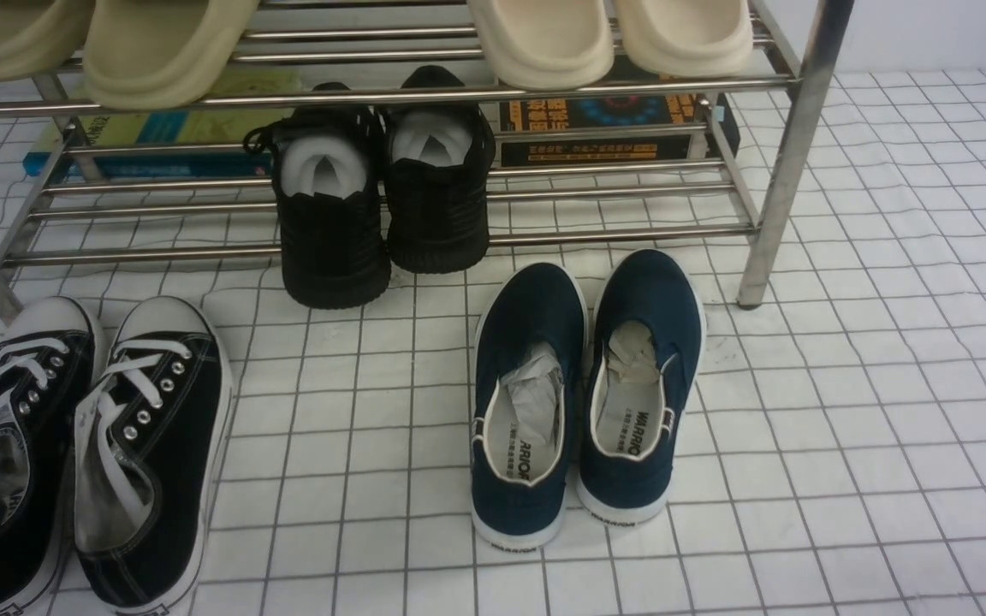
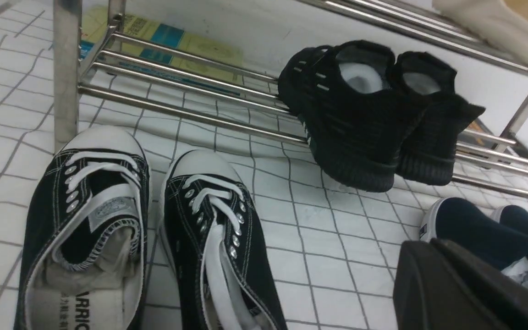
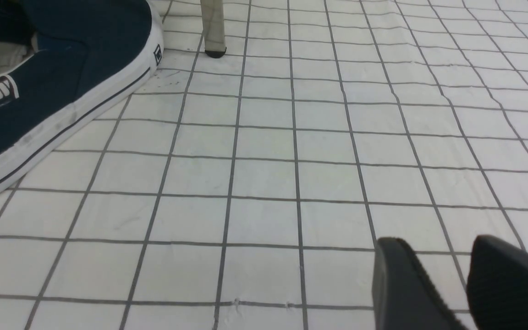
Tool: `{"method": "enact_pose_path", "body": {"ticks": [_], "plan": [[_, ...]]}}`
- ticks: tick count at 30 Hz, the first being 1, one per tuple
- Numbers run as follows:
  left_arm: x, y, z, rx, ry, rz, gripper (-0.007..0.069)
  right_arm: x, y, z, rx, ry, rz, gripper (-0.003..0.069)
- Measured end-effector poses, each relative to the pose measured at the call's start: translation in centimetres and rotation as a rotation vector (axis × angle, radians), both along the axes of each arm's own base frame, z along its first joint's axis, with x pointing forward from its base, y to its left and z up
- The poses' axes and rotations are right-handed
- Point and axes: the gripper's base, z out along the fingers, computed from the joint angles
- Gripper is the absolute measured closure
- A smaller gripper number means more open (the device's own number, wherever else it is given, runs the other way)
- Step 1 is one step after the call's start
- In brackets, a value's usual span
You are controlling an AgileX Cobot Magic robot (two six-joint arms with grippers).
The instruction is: Take the shoes off the shelf with your hand from the white checkered tablecloth.
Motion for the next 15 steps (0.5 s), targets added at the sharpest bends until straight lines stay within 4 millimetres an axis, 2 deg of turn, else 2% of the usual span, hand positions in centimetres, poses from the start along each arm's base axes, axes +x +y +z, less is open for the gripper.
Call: {"method": "enact_pose_path", "body": {"ticks": [6,9,10,11,12,13,15], "plan": [[0.1,0.1,-0.8,0.079,0.037,0.006,0.0608,0.0,0.0,0.0,0.000,0.000,0.000,0.0420],[0.2,0.3,-3.0,0.171,0.110,0.002,0.0605,0.0,0.0,0.0,0.000,0.000,0.000,0.0420],[0.2,0.3,-3.1,0.175,0.115,0.001,0.0604,0.0,0.0,0.0,0.000,0.000,0.000,0.0420],[0.1,0.3,-4.2,0.207,0.140,0.001,0.0603,0.0,0.0,0.0,0.000,0.000,0.000,0.0420],[0.0,0.3,-4.2,0.207,0.137,0.001,0.0603,0.0,0.0,0.0,0.000,0.000,0.000,0.0420],[-0.2,0.4,-5.2,0.237,0.146,0.003,0.0602,0.0,0.0,0.0,0.000,0.000,0.000,0.0420],[-0.3,0.5,-5.8,0.257,0.146,0.006,0.0602,0.0,0.0,0.0,0.000,0.000,0.000,0.0420]]}}
